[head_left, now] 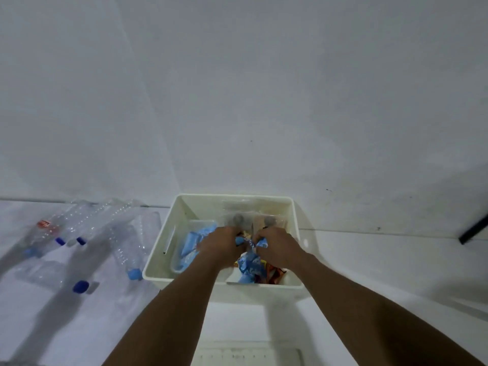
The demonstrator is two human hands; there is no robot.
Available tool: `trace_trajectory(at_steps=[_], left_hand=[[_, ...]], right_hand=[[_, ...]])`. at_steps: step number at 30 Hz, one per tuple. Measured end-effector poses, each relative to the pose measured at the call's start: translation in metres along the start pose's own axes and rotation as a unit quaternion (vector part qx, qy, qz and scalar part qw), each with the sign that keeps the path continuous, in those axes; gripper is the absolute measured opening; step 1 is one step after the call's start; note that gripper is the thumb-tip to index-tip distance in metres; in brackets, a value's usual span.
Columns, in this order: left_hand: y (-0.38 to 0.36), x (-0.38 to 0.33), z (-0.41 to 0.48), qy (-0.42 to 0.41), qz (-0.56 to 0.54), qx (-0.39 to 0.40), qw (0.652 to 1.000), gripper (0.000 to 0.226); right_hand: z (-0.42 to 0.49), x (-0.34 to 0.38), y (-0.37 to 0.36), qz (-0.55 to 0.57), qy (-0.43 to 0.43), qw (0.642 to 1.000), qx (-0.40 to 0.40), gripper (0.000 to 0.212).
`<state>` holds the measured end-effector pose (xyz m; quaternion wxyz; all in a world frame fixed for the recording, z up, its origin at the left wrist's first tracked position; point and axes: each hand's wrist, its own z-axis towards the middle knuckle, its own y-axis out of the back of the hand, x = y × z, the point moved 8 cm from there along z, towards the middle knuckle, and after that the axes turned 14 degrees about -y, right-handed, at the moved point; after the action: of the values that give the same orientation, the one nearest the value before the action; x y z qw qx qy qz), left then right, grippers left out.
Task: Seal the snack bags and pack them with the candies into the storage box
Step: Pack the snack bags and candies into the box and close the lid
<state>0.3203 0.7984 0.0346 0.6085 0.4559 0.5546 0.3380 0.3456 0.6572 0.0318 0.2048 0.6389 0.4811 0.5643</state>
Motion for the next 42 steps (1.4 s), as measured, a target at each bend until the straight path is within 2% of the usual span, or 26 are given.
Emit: trace_trajectory(at_steps=[4, 10, 15, 23, 26, 30, 32, 36, 42], left_hand=[[-0.019, 0.006, 0.012, -0.027, -0.051, 0.002, 0.998, 0.035], [-0.041, 0.009, 0.008, -0.020, -0.132, 0.051, 0.990, 0.055], [-0.024, 0.001, -0.013, -0.014, -0.124, 0.023, 0.992, 0.046], [0.007, -0.047, -0.072, -0.033, -0.077, -0.011, 0.996, 0.027], [0.014, -0.069, -0.096, -0.032, -0.071, -0.039, 0.996, 0.028], [0.007, -0.083, -0.136, 0.003, -0.076, -0.083, 0.994, 0.028], [-0.005, -0.085, -0.161, 0.037, -0.092, -0.078, 0.992, 0.028], [-0.041, -0.089, -0.218, 0.088, -0.110, -0.049, 0.989, 0.028], [-0.121, -0.085, -0.306, 0.143, -0.130, 0.034, 0.981, 0.032]], right_hand=[[0.012, -0.004, -0.009, 0.061, -0.022, 0.998, 0.010, 0.021], [0.006, -0.013, -0.006, 0.038, -0.054, 0.998, 0.004, 0.023], [-0.017, -0.009, 0.002, 0.042, -0.066, 0.997, -0.007, 0.021], [-0.089, 0.007, 0.009, 0.057, -0.014, 0.998, -0.027, 0.017], [-0.123, 0.003, 0.006, 0.051, 0.003, 0.998, -0.040, 0.021], [-0.164, -0.020, -0.006, 0.073, -0.015, 0.996, -0.039, 0.017], [-0.184, -0.035, -0.019, 0.078, -0.032, 0.996, -0.021, 0.014], [-0.223, -0.072, -0.052, 0.076, -0.064, 0.995, 0.015, 0.013], [-0.275, -0.128, -0.123, 0.063, -0.128, 0.987, 0.079, 0.012]])
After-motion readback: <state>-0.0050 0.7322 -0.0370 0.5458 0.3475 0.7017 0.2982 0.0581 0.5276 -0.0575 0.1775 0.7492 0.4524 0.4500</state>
